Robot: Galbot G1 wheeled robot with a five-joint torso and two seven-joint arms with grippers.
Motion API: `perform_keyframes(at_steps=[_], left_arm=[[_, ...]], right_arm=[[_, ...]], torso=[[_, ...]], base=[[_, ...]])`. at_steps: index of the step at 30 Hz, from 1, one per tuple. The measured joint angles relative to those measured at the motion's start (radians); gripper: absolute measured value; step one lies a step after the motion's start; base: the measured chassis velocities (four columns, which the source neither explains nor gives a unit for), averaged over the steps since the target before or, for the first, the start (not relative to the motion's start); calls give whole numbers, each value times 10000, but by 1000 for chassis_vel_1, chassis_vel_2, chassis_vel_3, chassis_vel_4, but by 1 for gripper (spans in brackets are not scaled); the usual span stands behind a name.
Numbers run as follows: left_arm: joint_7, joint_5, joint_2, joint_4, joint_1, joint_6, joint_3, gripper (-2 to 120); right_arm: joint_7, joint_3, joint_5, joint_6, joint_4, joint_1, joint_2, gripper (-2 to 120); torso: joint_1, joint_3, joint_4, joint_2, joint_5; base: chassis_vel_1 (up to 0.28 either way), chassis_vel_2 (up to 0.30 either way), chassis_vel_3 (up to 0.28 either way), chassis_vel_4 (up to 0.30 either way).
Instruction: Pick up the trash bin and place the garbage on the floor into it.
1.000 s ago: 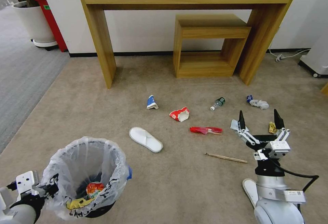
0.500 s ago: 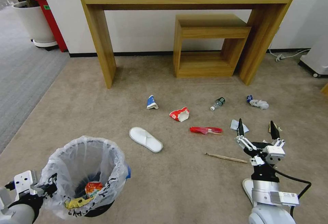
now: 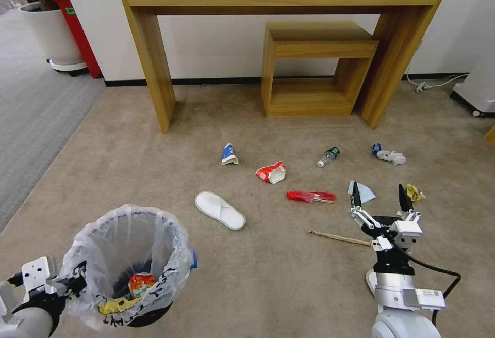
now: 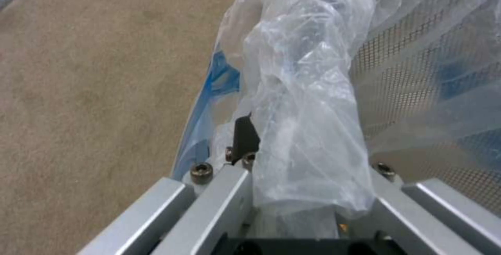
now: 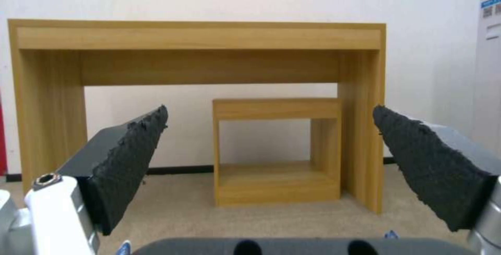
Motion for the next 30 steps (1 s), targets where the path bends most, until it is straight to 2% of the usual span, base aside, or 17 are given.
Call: perform_keyframes(at_steps=[8, 21, 30], left_arm=[[-14, -16, 22, 0, 1, -18, 3, 1], [-66, -57, 39, 0, 3, -72, -52, 1], [-75, -86, 81, 0, 5, -77, -80, 1]], right_arm=[[-95, -77, 17, 133, -77, 69, 40, 100], [-191, -113, -19, 285, -270, 336, 19, 100], [-236, -78, -16, 253, -349, 447, -33, 100]], torso=[[0, -1, -1, 1, 0], [0, 3, 1, -2, 0], [1, 5, -3, -2, 2]], base=[[-32, 40, 41, -48], [-218, 216, 220, -228], [-68, 80, 57, -68]])
